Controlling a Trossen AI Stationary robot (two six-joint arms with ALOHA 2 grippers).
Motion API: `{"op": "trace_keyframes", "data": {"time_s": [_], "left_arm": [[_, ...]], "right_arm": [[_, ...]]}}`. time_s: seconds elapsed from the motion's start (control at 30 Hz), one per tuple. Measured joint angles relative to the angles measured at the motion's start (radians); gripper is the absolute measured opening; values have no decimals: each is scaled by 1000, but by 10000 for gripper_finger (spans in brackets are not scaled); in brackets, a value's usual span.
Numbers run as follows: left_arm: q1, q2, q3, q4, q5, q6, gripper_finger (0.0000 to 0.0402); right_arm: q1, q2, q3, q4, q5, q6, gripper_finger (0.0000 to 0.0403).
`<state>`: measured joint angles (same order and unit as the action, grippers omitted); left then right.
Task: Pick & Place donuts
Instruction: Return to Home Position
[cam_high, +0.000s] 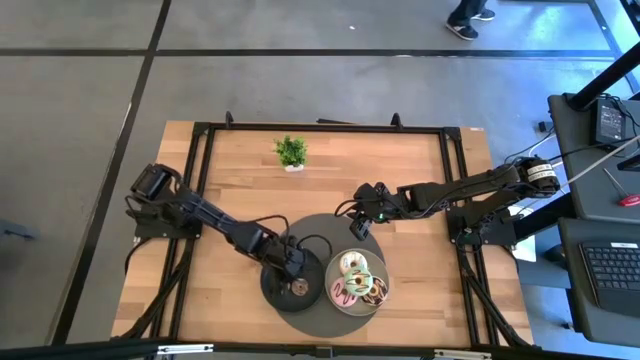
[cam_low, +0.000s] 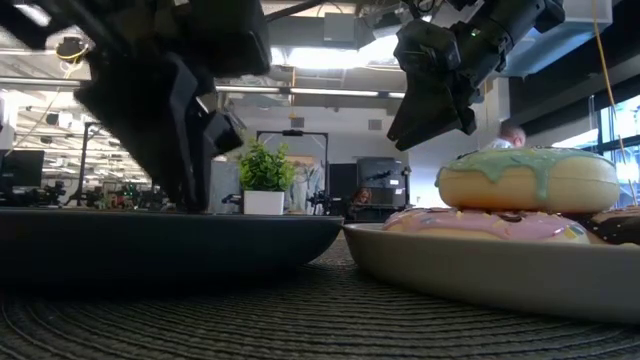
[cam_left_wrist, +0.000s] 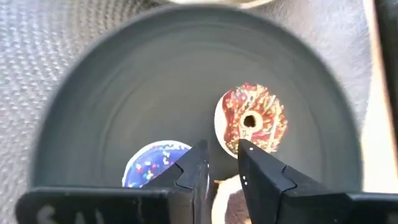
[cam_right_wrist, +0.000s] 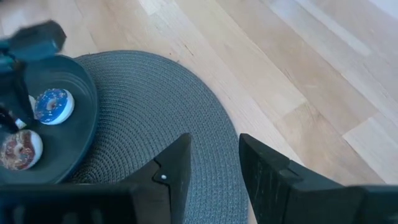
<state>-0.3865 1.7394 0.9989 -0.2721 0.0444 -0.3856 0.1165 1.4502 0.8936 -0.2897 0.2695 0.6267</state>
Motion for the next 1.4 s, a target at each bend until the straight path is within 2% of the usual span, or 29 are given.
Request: {"op": "trace_keyframes", "data": {"time_s": [0.07,0.17,0.3,0.43,0.53,0.67,0.8,0.9,1.03,1.27,1.4], "left_arm": [[13,-37,0,-21,25,-16,84],[30,-116,-1,-14,66,38,86],[59,-246,-33,-18,-16,98,87],[104,-435,-143,19,-27,66,88],[125,-601,-266,121,-25,16,87],[134,-805,-419,249,-57,24,85],[134,-967,-513,217,-120,78,84],[136,-1046,-564,216,-147,26,84],[155,-1154,-620,225,-137,24,84],[200,-1358,-711,225,-131,14,84],[225,-1465,-765,228,-123,29,83]], "right_arm": [[0,-6,0,-6,-7,9,137],[0,-29,0,-27,-43,3,137],[25,-87,0,-36,-73,-13,137],[125,-182,-9,-46,-11,-79,137],[186,-285,-79,-38,43,-67,137],[237,-457,-241,31,-11,-8,137],[259,-614,-360,121,7,-6,137],[261,-701,-399,136,2,25,137],[280,-801,-463,178,-33,-99,137],[280,-1008,-577,240,-71,-123,137],[280,-1110,-651,352,-107,-203,137]]}}
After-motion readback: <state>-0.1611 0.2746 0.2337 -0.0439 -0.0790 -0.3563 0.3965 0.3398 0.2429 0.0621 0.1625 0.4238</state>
